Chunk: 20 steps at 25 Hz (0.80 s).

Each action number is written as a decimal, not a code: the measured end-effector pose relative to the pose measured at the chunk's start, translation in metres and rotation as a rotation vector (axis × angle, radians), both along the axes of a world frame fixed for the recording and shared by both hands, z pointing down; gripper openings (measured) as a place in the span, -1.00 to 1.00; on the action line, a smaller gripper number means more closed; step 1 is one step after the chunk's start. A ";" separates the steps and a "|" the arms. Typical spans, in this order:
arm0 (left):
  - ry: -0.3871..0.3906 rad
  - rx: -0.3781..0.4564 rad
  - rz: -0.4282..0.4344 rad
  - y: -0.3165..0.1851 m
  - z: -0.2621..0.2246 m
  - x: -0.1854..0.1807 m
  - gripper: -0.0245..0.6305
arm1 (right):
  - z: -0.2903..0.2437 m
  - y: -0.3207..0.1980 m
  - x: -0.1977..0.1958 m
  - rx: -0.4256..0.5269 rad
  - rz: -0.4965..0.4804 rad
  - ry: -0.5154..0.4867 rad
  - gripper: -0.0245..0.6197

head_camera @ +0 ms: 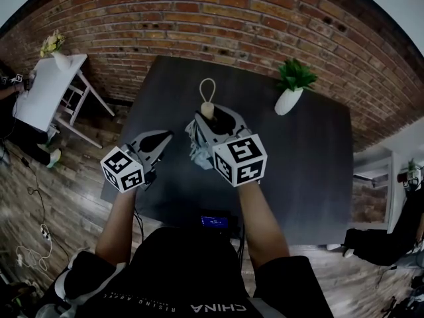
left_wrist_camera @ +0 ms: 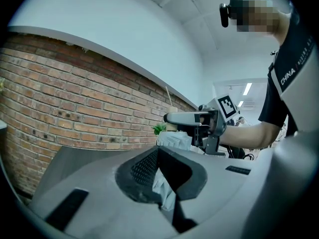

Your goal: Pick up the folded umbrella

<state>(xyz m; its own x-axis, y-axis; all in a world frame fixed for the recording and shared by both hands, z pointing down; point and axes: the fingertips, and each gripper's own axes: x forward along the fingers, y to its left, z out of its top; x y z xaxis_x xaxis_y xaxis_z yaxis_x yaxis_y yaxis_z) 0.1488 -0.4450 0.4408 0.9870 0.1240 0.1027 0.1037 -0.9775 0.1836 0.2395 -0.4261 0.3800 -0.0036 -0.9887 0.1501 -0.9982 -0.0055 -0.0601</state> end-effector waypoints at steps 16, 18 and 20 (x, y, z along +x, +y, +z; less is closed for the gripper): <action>0.010 0.009 -0.034 0.038 0.009 -0.002 -0.92 | 0.013 0.034 -0.001 -0.007 -0.025 0.021 -0.47; 0.009 0.010 -0.033 0.040 0.011 -0.002 -0.92 | 0.013 0.036 -0.001 -0.004 -0.024 0.017 -0.47; 0.005 0.009 -0.032 0.042 0.013 -0.003 -0.92 | 0.014 0.038 -0.001 -0.006 -0.025 0.014 -0.47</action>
<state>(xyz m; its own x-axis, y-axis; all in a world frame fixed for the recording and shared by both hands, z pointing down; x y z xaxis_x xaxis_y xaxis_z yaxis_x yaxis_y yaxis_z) 0.1458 -0.4034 0.4536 0.9909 0.0915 0.0988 0.0733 -0.9819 0.1747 0.2382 -0.3884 0.3936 -0.0258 -0.9874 0.1561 -0.9988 0.0188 -0.0462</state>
